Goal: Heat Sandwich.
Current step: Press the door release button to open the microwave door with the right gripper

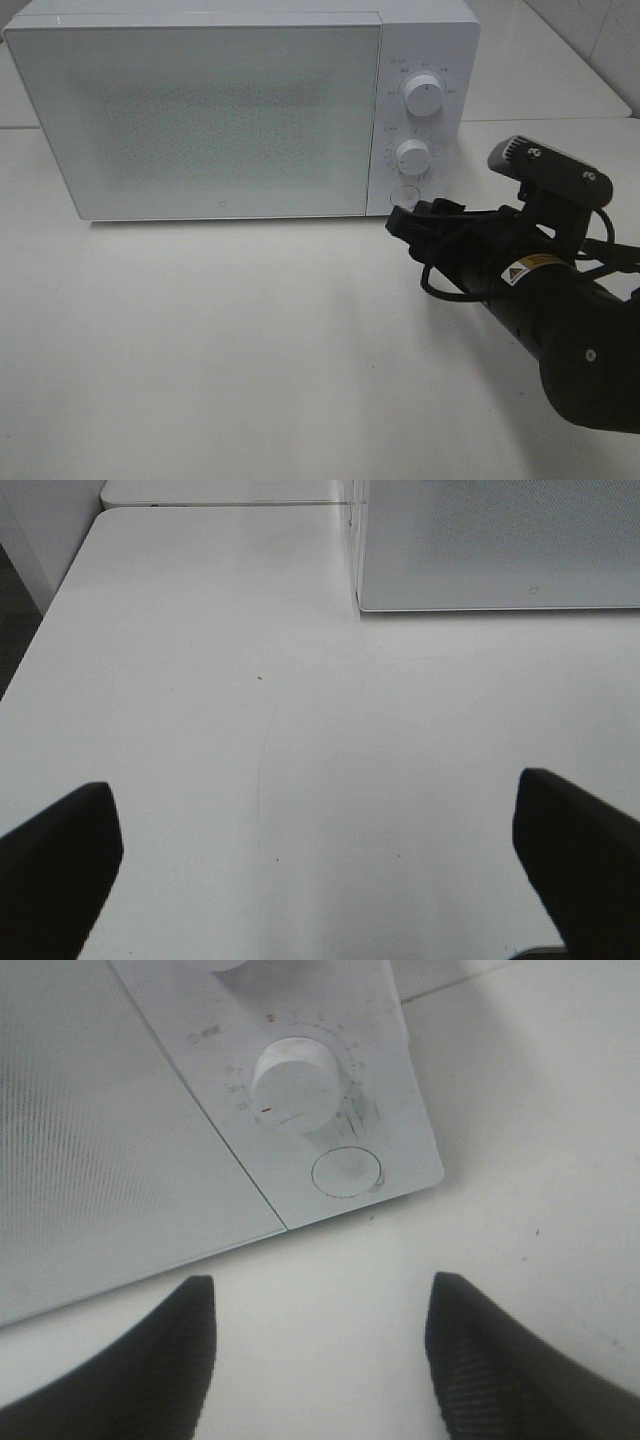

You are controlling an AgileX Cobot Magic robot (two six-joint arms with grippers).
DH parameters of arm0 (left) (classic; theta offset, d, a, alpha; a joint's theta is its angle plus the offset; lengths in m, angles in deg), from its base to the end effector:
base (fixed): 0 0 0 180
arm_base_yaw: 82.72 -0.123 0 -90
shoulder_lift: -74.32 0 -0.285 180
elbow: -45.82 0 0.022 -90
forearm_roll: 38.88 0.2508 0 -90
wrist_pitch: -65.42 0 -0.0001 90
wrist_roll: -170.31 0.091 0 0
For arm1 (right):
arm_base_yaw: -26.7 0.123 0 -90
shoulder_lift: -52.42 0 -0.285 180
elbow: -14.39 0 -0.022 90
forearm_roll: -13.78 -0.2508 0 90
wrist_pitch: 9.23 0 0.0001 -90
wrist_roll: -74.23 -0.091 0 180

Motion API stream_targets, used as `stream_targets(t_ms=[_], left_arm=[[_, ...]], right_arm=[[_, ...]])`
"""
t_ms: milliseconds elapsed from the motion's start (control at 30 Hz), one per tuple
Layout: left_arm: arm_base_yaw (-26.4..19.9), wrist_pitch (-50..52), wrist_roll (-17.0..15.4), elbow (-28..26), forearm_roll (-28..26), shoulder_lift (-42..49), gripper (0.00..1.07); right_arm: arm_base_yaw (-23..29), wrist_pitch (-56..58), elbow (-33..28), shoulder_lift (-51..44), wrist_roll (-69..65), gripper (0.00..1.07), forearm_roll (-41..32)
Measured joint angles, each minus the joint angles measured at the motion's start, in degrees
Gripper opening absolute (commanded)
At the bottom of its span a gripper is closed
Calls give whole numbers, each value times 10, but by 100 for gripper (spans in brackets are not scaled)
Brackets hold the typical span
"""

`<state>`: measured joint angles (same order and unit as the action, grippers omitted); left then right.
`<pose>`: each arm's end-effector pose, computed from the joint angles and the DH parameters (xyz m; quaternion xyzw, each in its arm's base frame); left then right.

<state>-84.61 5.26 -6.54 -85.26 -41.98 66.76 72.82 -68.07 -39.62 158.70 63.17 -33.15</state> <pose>-0.0042 -0.0044 0.2765 0.0102 0.8506 -0.0039 0.5257 0.2150 0.1416 0.1414 0.1439 0.7901 0.1608 0.5737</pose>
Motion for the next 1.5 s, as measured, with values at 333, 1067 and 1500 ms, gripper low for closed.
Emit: stream_targets(t_ms=[333,1067,1500], left_arm=[[0,0,0,0,0,0,100],[0,0,0,0,0,0,100],[0,0,0,0,0,0,100]], right_arm=[[0,13,0,0,-414,18,-9],[0,22,22,1,-596,0,-24],[-7,47,75,66,-625,0,-5]])
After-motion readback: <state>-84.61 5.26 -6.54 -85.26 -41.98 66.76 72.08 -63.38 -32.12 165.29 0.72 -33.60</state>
